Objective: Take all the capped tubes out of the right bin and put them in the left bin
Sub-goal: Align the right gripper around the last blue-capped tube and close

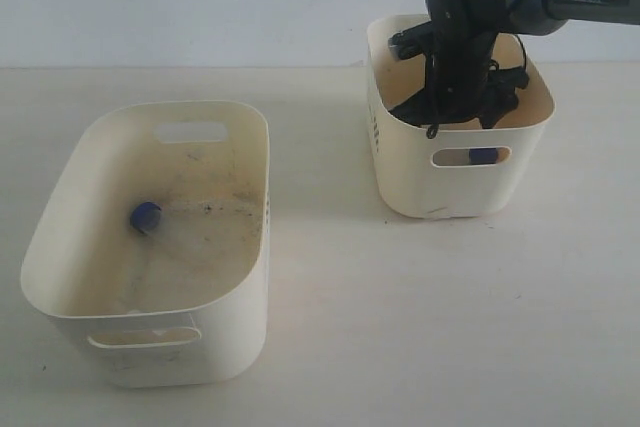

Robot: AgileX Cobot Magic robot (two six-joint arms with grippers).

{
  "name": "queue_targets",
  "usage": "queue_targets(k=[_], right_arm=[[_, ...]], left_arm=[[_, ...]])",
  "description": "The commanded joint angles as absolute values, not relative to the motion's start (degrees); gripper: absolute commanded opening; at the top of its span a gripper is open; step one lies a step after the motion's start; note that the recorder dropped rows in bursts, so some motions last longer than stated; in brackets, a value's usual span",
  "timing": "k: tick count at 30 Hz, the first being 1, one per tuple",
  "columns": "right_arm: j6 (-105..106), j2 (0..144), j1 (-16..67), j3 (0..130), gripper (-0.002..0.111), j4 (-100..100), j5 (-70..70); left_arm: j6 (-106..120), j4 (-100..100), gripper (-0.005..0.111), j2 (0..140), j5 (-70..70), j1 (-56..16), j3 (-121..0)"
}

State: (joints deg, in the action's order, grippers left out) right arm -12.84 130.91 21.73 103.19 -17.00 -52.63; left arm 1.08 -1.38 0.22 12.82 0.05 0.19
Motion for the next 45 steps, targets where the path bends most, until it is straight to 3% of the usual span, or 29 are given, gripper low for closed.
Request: queue_targets(k=[1,15,19,45], right_arm=[[-14.5,130.9,21.3,103.4,0.088,-19.1,-53.1],[-16.8,130.9,21.3,103.4,0.088,-18.7,-54.2],[-16.2,131.3,21.3,103.4,0.105,-19.3,-54.9],[-16.0,133.9,21.3,103.4,0.105,-14.4,-52.8]], left_arm=[[1.0,-1.5,0.004,0.0,12.0,0.0,0.0],[1.0,-1.5,0.004,0.0,12.0,0.0,0.0],[1.0,-1.5,0.004,0.0,12.0,0.0,0.0],[1.0,-1.5,0.004,0.0,12.0,0.0,0.0]])
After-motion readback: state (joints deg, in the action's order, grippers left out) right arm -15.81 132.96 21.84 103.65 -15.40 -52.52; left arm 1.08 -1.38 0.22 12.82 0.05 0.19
